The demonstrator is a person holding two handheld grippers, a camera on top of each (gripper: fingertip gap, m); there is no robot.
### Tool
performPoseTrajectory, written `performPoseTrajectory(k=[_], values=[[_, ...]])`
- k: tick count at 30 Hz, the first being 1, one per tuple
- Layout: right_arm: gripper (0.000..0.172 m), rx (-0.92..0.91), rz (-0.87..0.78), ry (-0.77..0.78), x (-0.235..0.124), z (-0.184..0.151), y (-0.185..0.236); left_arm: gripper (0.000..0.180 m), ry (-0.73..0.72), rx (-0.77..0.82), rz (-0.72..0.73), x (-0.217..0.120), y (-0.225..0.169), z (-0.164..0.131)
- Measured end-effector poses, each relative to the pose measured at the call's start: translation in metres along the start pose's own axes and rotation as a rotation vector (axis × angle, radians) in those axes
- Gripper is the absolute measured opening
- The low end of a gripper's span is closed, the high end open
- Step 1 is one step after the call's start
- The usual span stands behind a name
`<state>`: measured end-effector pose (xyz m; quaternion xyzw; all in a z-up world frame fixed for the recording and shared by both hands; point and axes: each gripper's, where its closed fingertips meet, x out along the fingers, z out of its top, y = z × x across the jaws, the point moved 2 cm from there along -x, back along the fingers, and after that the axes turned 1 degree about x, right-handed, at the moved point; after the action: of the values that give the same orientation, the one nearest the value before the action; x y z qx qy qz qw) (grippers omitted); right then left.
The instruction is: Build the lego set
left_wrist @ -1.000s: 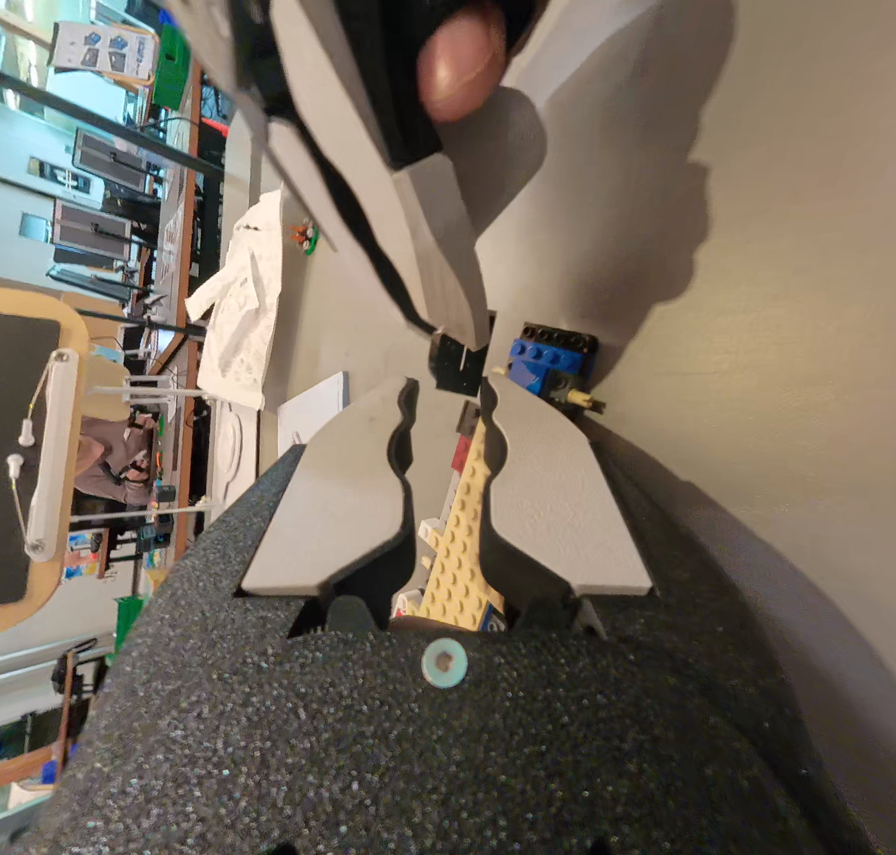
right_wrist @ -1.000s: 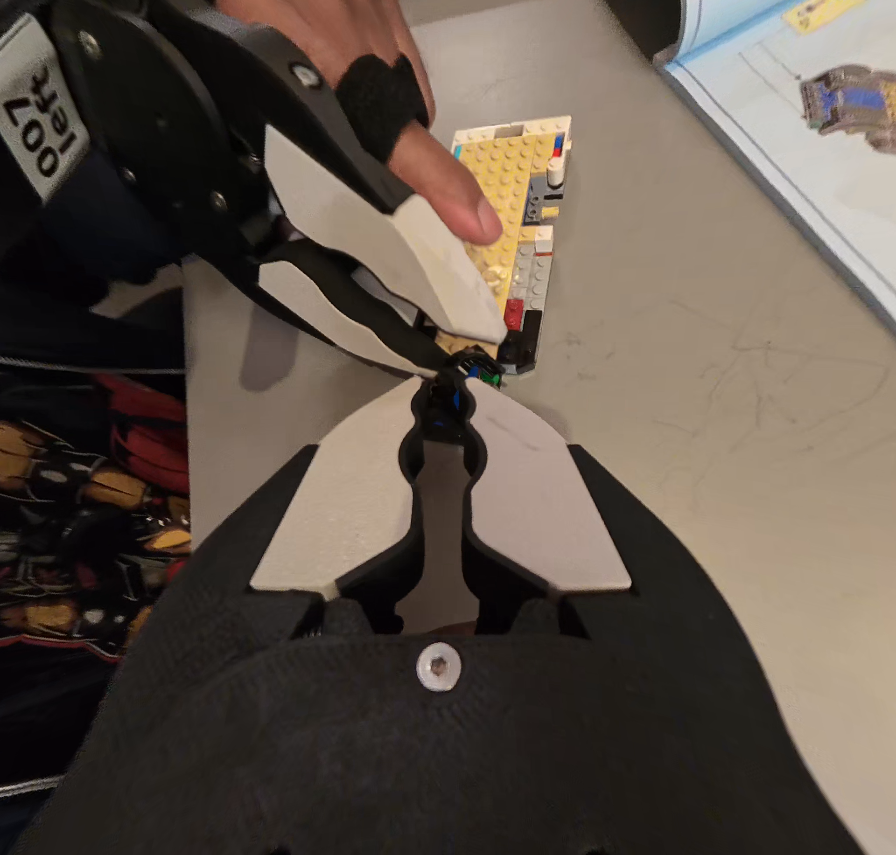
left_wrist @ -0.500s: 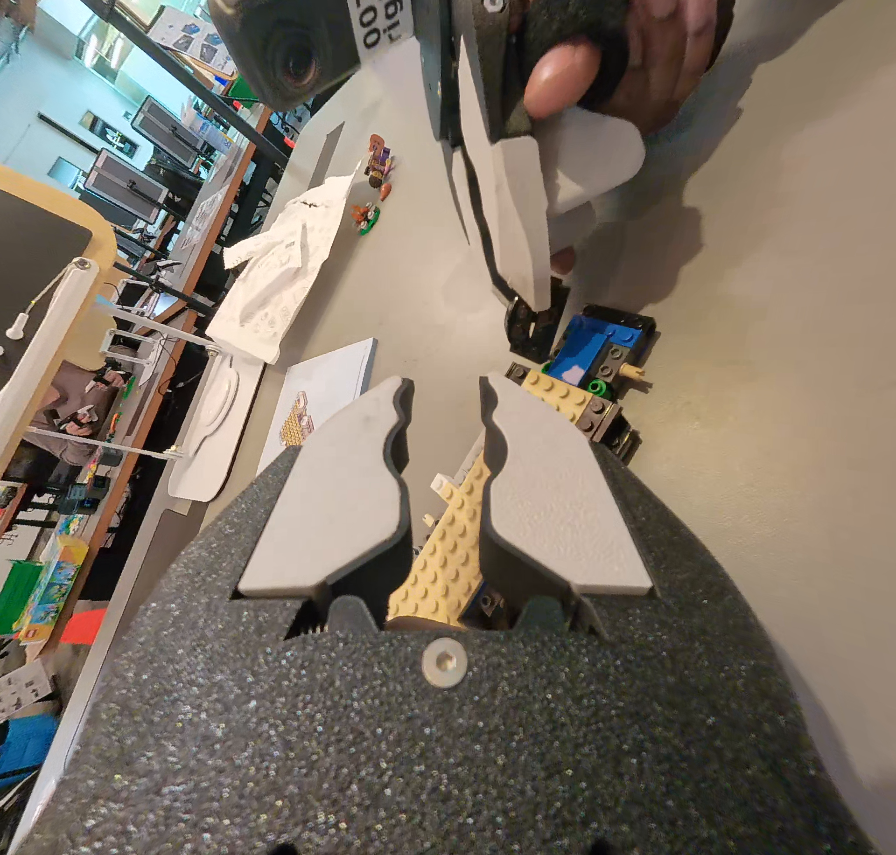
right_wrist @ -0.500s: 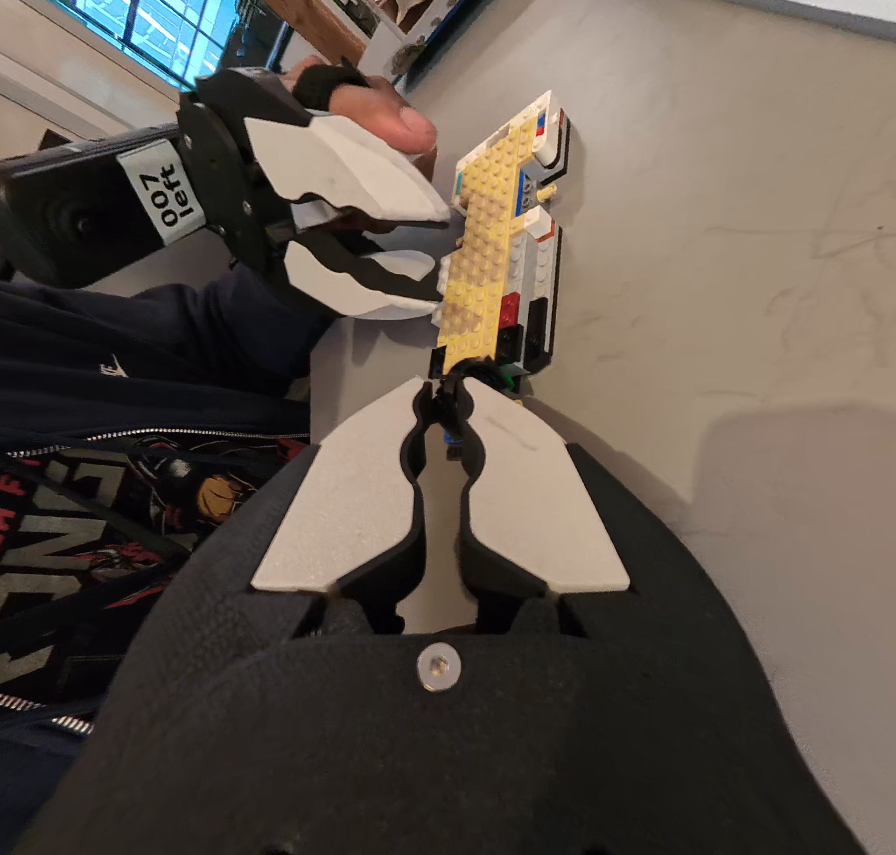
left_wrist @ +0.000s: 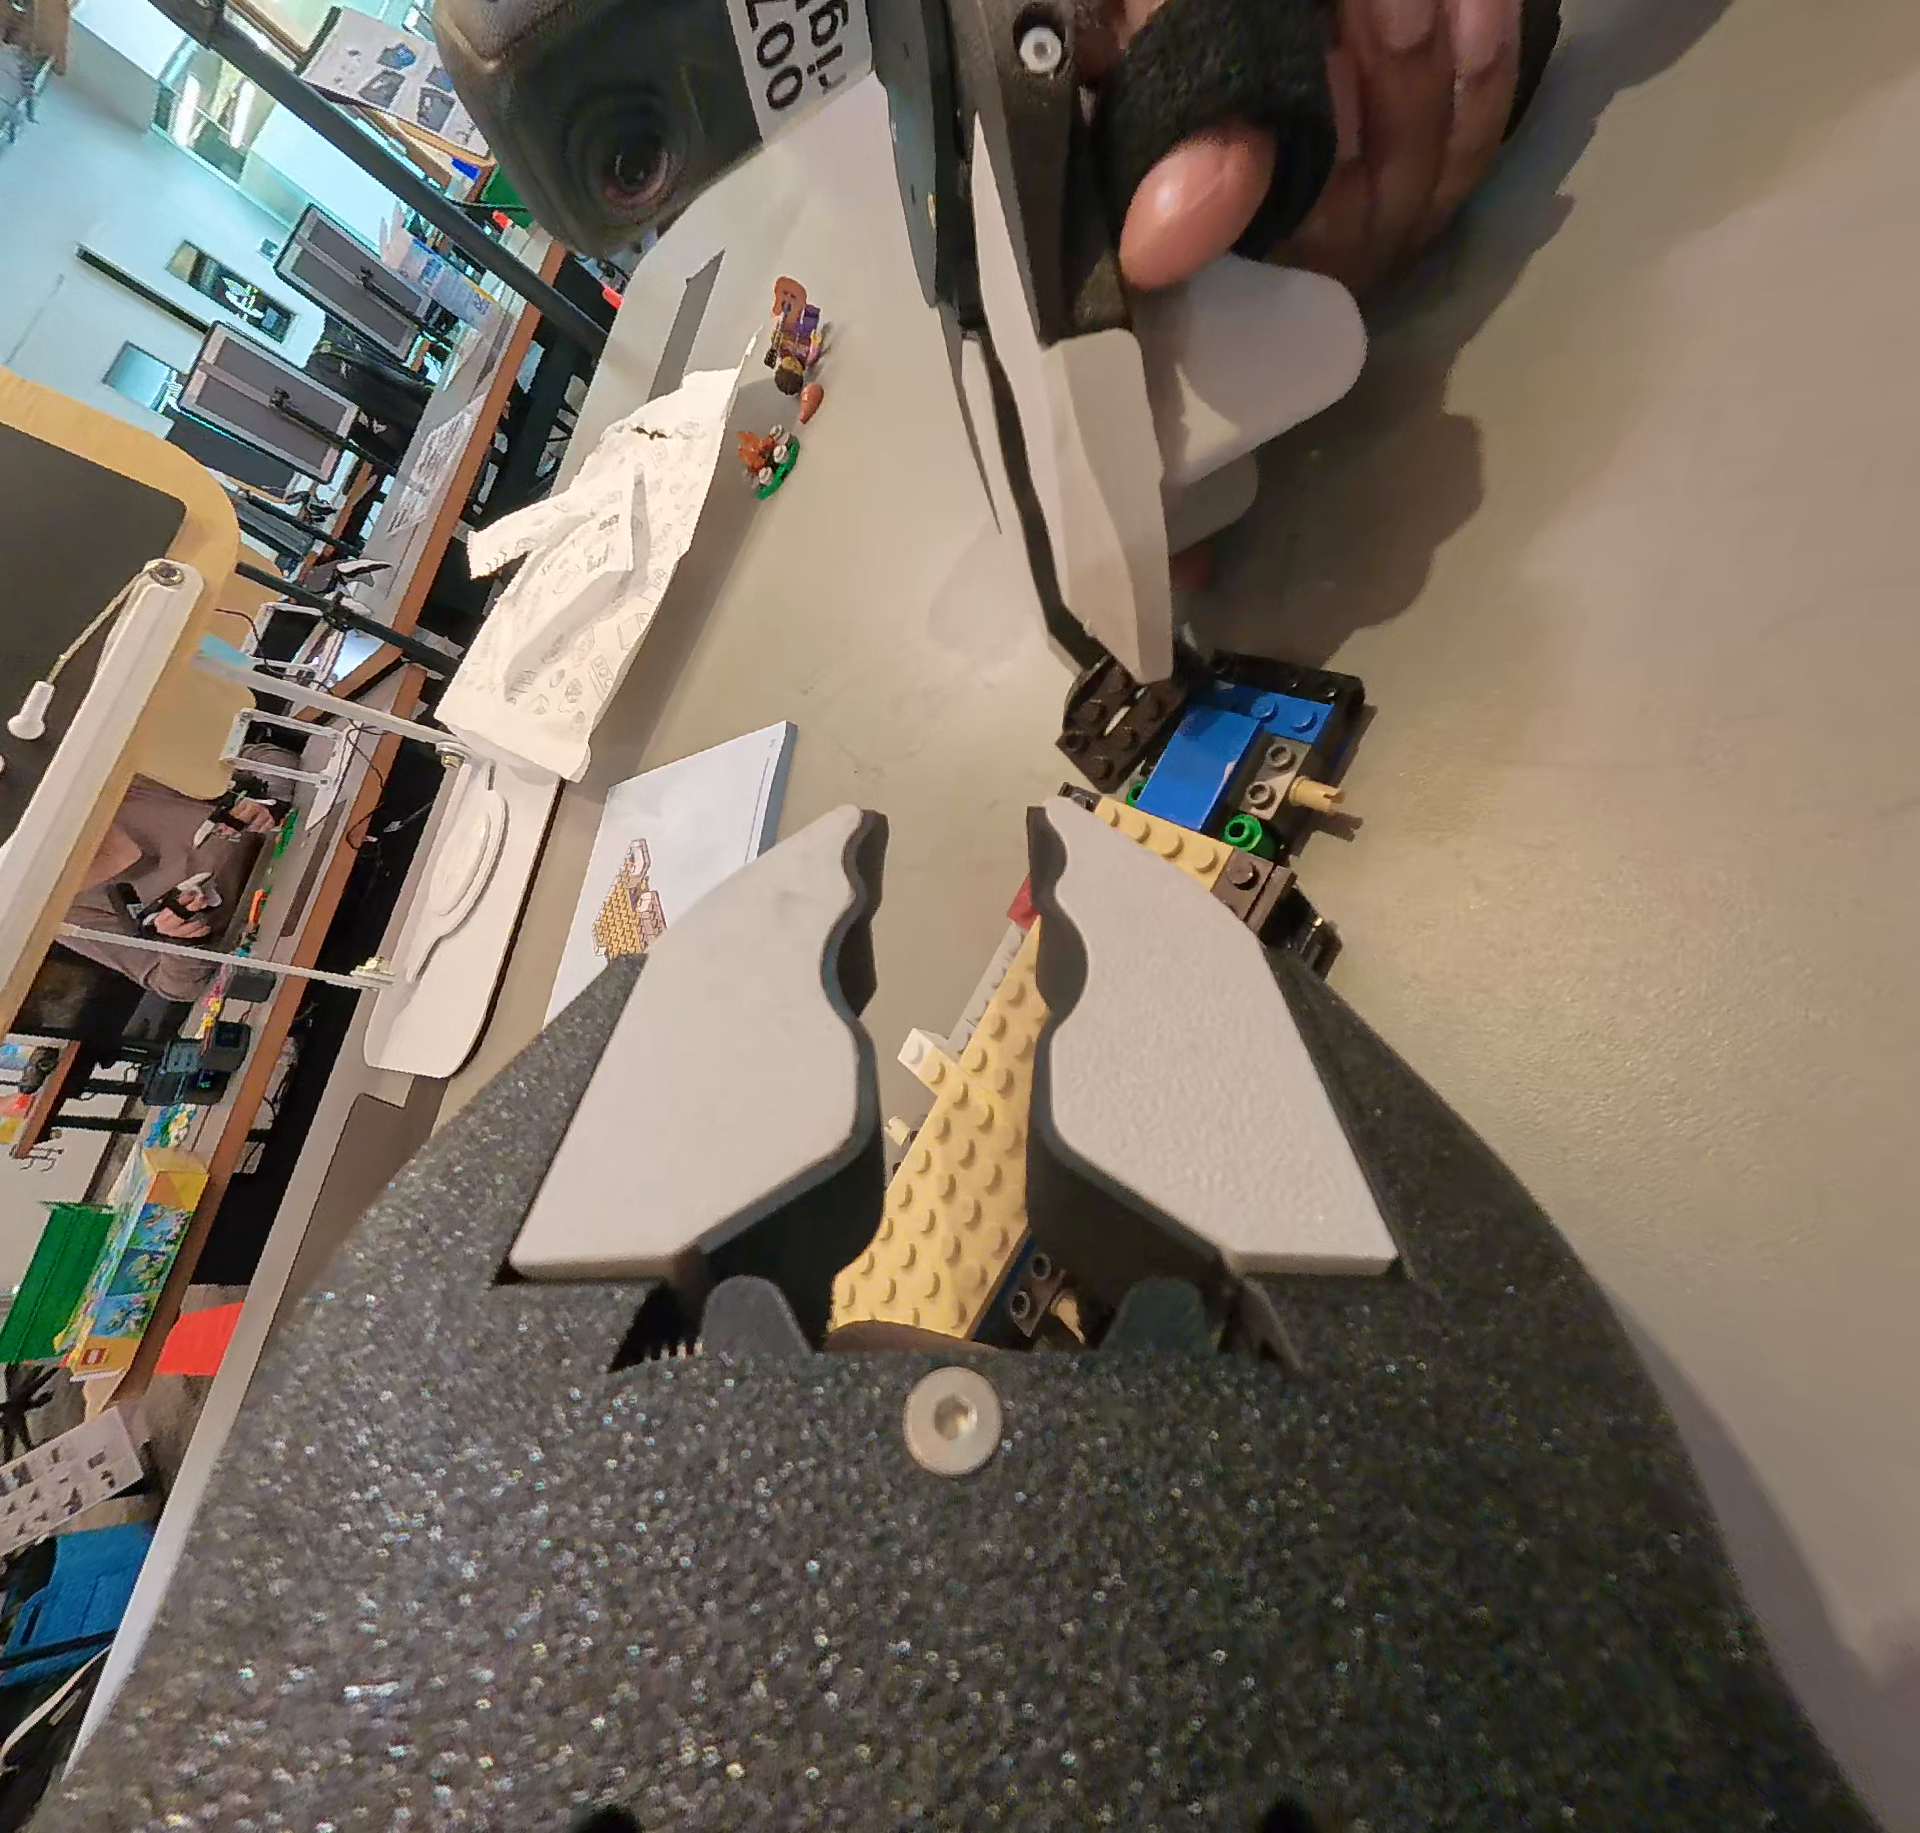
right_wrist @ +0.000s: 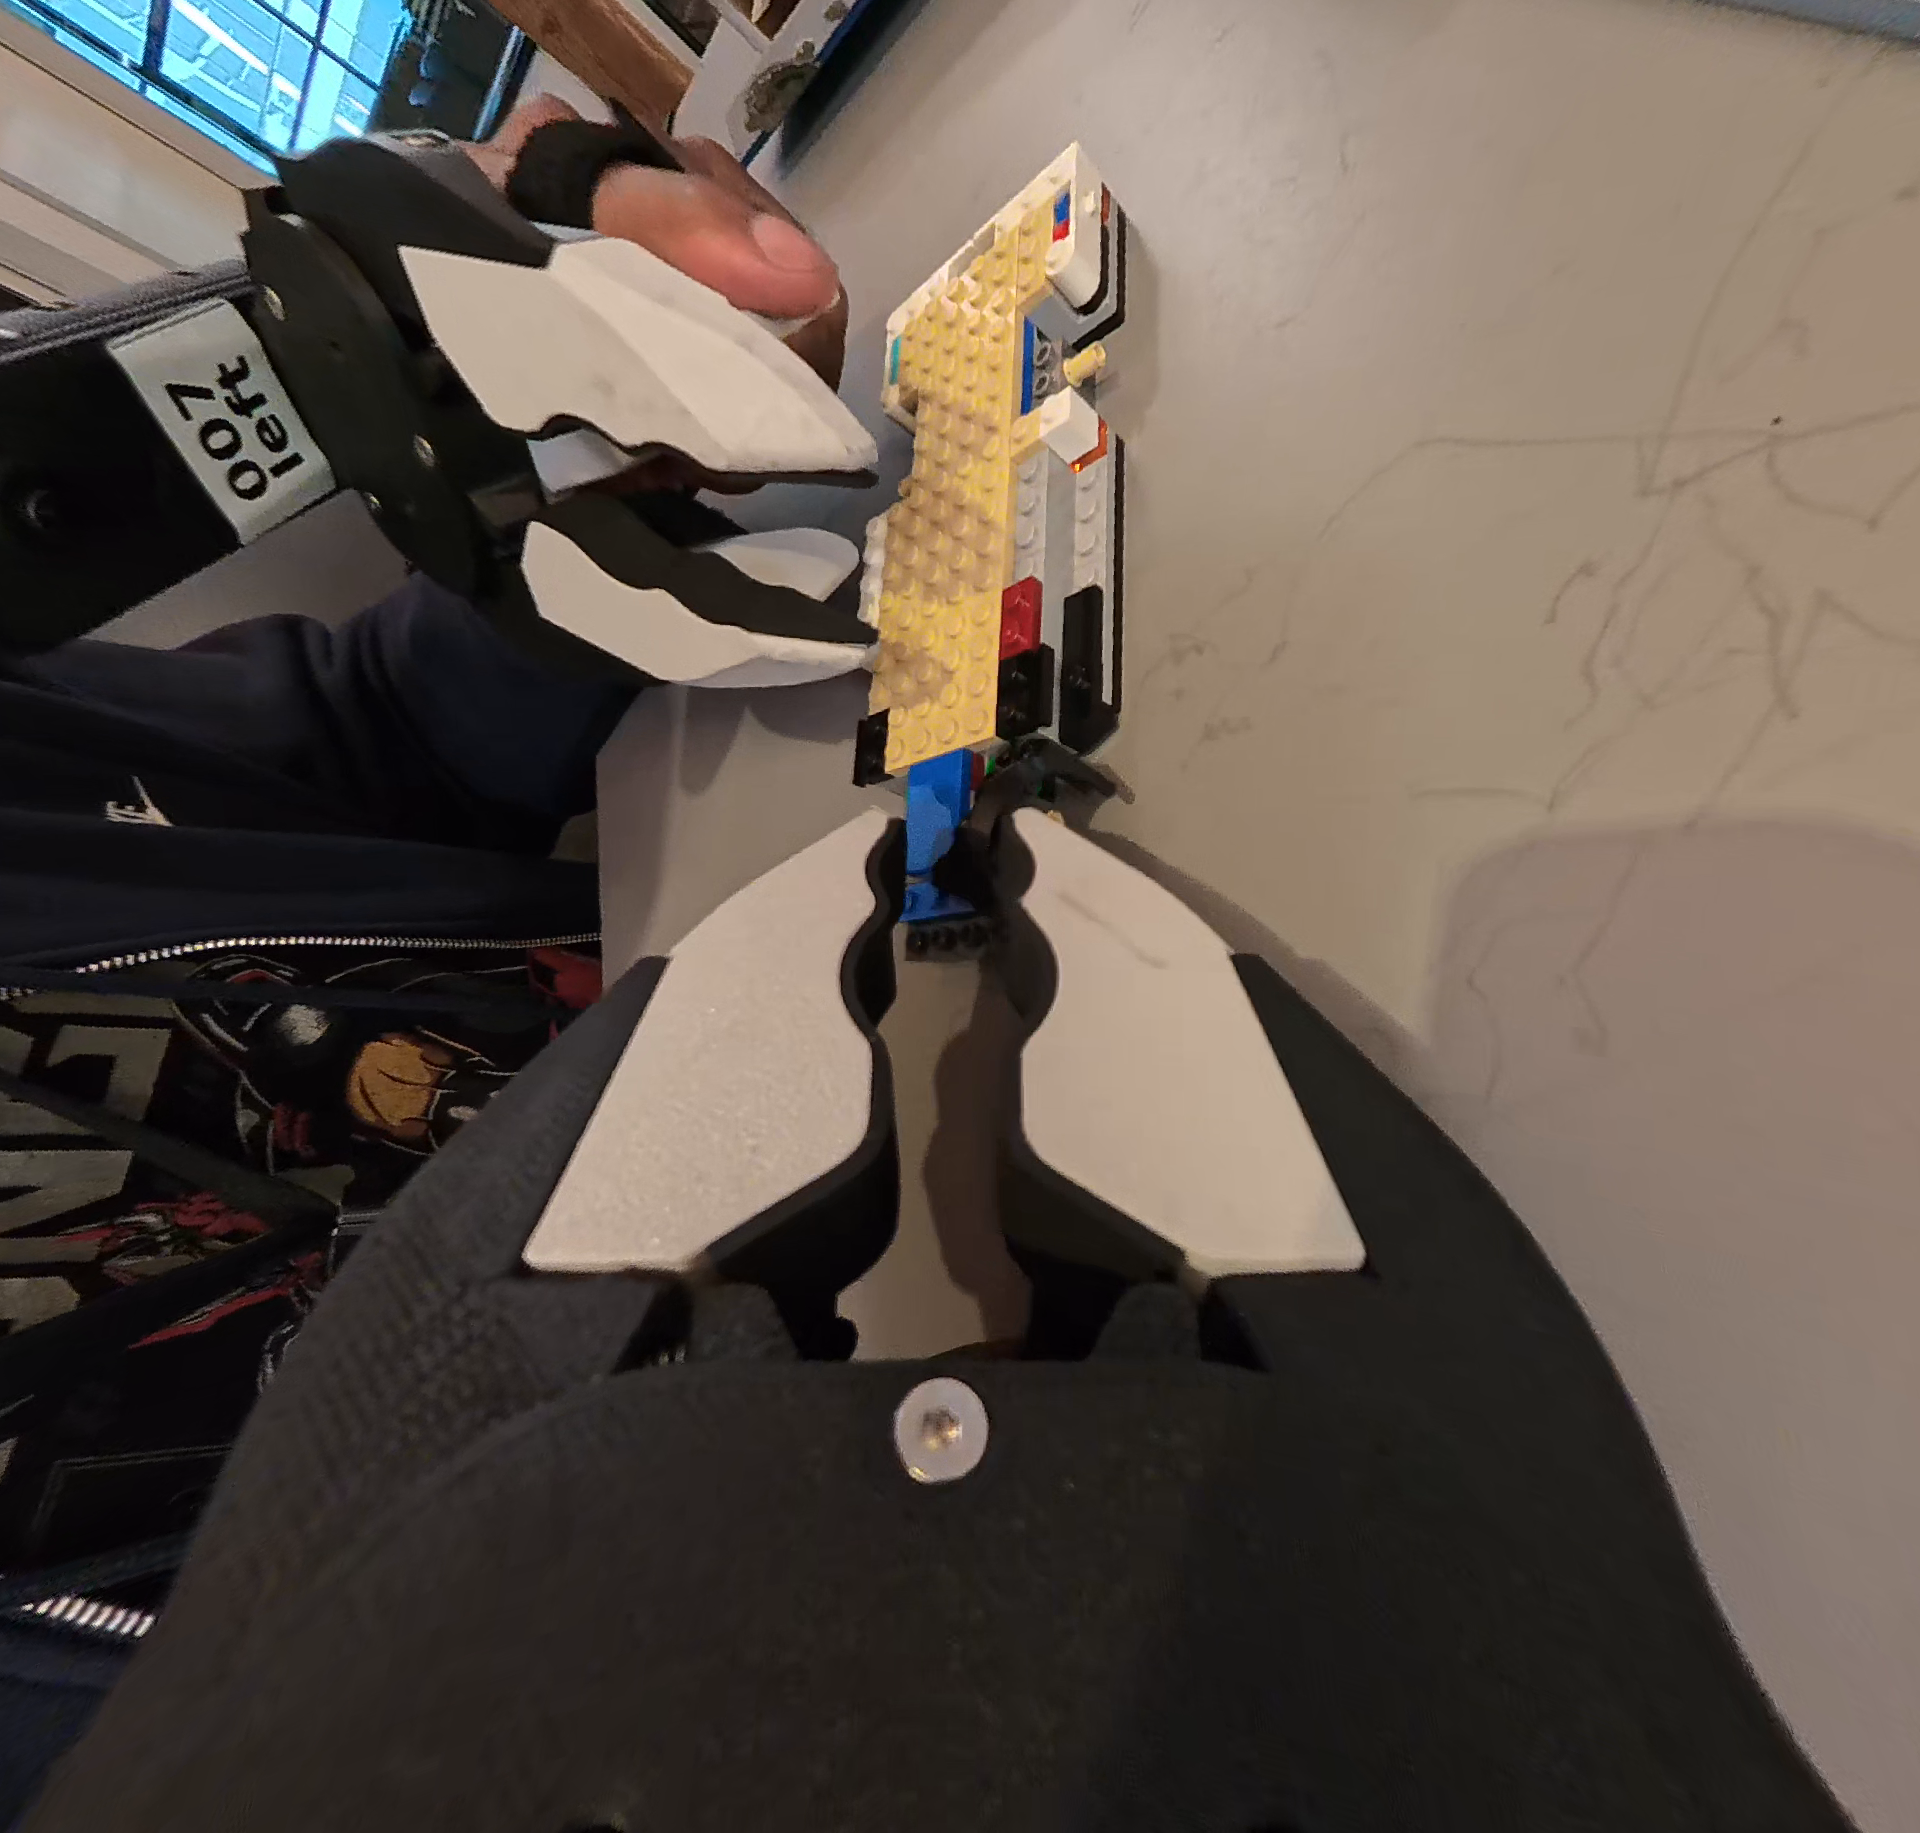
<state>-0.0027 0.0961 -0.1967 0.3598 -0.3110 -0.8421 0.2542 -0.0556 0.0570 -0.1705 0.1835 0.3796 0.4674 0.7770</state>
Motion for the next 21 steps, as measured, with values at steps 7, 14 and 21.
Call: performPoseTrajectory(k=[7,14,21], values=[[0.015,-0.012,-0.023,-0.012,-0.003,0.002,-0.002,0.027,0.014,0.006,-0.002,0.002,-0.001,-0.001],[0.014,-0.028,-0.030,-0.002,-0.007,0.003,-0.002,0.027,0.019,0.007,0.003,0.002,0.000,-0.001],[0.014,-0.043,-0.123,-0.021,-0.018,0.012,-0.005,0.027,0.026,0.015,0.006,0.001,0.001,-0.001]])
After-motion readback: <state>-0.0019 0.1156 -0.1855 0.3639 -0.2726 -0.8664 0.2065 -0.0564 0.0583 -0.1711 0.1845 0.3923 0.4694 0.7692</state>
